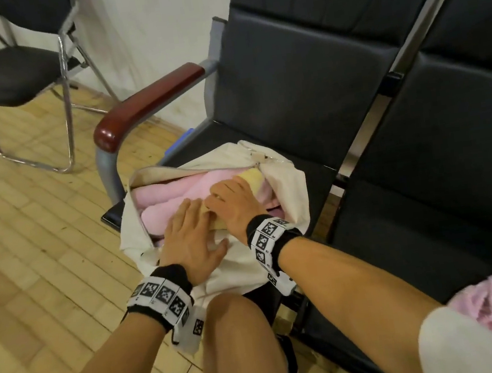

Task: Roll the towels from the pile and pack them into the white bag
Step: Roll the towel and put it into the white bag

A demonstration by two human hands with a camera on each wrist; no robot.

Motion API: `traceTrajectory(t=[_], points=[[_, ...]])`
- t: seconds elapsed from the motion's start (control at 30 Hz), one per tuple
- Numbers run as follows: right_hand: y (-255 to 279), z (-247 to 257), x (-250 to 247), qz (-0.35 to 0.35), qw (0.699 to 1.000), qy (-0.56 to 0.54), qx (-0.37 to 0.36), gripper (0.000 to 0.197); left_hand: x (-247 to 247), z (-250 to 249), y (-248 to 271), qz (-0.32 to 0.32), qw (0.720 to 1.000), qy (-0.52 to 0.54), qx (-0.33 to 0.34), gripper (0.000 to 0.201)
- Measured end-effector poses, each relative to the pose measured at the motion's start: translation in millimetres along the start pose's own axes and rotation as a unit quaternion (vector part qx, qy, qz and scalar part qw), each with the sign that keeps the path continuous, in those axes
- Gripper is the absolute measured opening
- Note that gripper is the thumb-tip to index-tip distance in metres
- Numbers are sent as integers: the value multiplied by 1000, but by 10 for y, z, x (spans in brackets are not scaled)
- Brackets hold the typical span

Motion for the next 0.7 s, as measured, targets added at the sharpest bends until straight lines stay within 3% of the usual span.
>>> traceTrajectory(t=[0.1,0.23,0.37,0.43,0.53,0.6,0.7], points=[[44,-187,70,36,998,11,40,24,75,-22,-30,25,1000,-14,4,86],[156,-358,118,-13,998,3,54,30,157,-46,-57,56,998,-36,8,87],[295,-548,40,55,987,98,117,26,177,-64,-85,67,997,-46,1,86],[397,-664,77,104,981,78,142,27,175,-70,-88,70,996,-49,-6,86],[650,-800,236,199,961,32,189,35,167,-132,-74,84,995,-59,-9,85],[745,-791,224,207,960,46,183,39,163,-169,-48,99,993,-66,-10,82],[826,-717,203,233,957,93,145,71,136,-190,-19,116,991,-68,-14,77]])
Point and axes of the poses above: each hand's wrist, its own y-axis away from the middle knuckle, its own x-axis out of the palm, z = x × y, the point moved 6 cm from there along -y, towards the middle knuckle, and after that the axes turned 2 degrees about -y, right-handed, at the moved point
